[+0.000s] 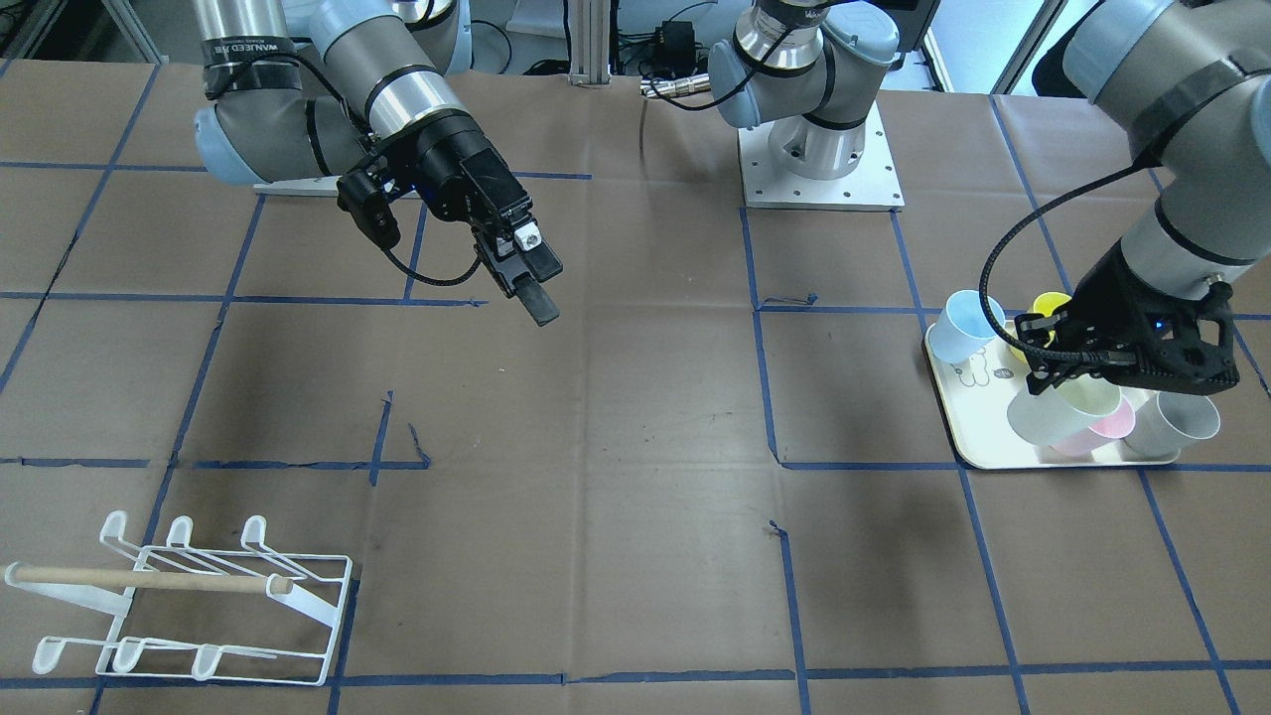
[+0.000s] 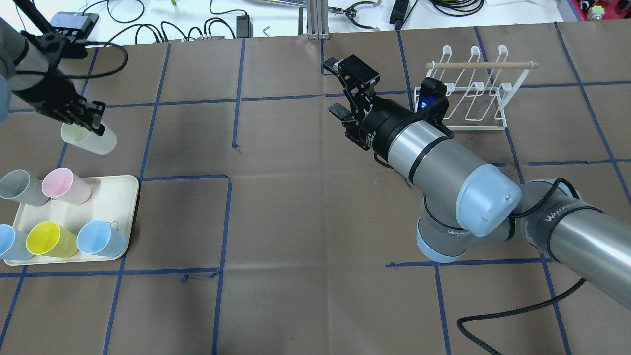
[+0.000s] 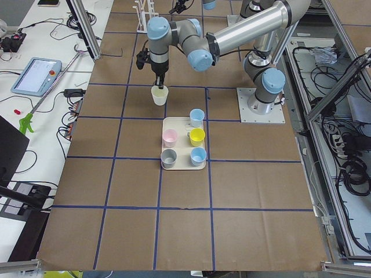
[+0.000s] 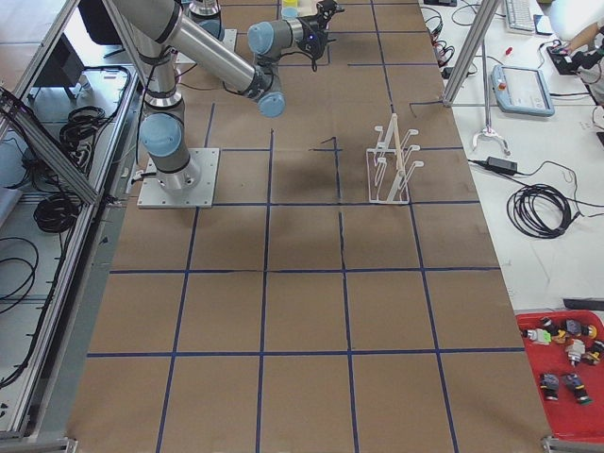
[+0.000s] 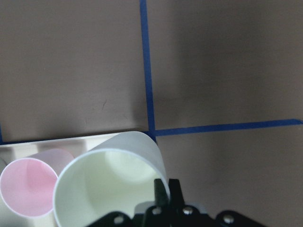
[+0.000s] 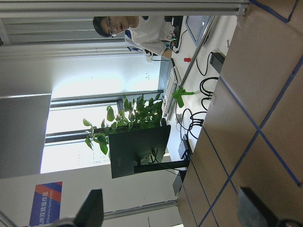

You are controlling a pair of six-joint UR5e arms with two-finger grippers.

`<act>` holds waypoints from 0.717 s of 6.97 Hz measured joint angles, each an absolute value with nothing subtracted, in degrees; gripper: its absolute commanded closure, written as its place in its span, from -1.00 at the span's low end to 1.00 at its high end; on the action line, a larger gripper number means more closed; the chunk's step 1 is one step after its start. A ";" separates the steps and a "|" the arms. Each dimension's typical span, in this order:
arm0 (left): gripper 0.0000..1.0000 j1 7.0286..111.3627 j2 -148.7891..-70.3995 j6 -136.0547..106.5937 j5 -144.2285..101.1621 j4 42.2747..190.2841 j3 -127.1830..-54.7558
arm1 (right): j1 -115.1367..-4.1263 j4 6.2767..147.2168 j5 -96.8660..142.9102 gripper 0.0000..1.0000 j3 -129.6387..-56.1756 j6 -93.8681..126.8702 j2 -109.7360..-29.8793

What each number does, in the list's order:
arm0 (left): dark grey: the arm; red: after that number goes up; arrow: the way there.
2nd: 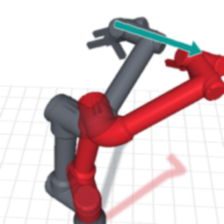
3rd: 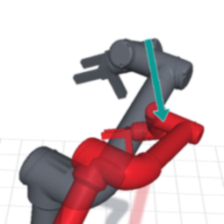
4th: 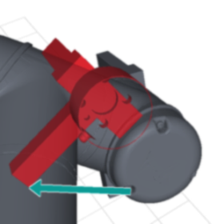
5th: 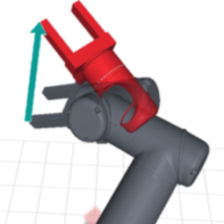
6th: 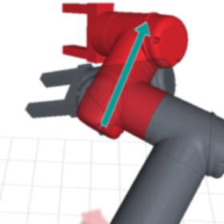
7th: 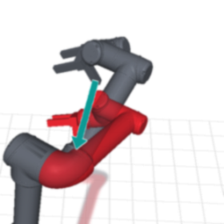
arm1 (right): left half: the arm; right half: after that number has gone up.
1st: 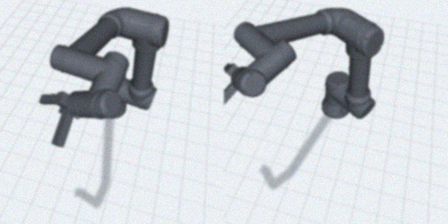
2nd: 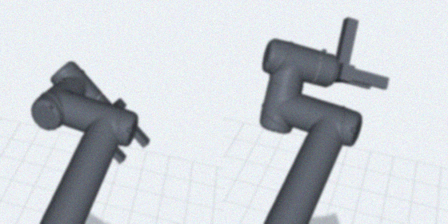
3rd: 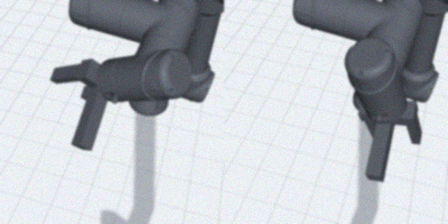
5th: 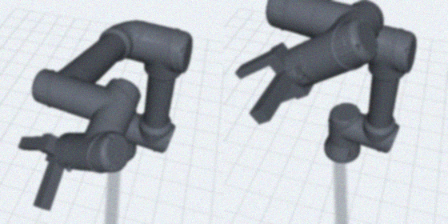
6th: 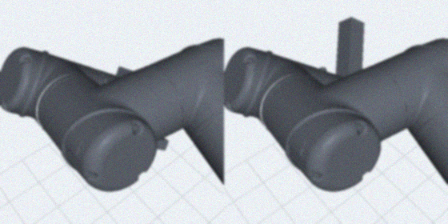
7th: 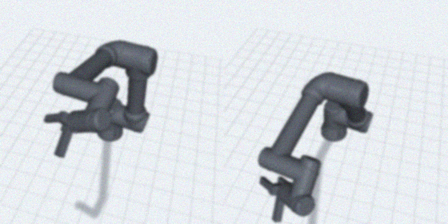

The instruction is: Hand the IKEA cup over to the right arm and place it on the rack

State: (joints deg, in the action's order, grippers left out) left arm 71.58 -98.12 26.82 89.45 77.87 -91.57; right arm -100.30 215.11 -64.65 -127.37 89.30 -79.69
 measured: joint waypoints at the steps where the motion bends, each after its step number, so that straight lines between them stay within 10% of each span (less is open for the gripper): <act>1: 1.00 75.81 -99.06 23.62 89.36 81.28 -86.77 | -100.59 216.90 -65.74 -1.00 -128.19 90.42 -79.55; 5: 1.00 85.70 -98.39 19.97 74.24 76.67 -85.00 | -100.69 221.10 -68.98 -1.00 -131.42 90.84 -79.70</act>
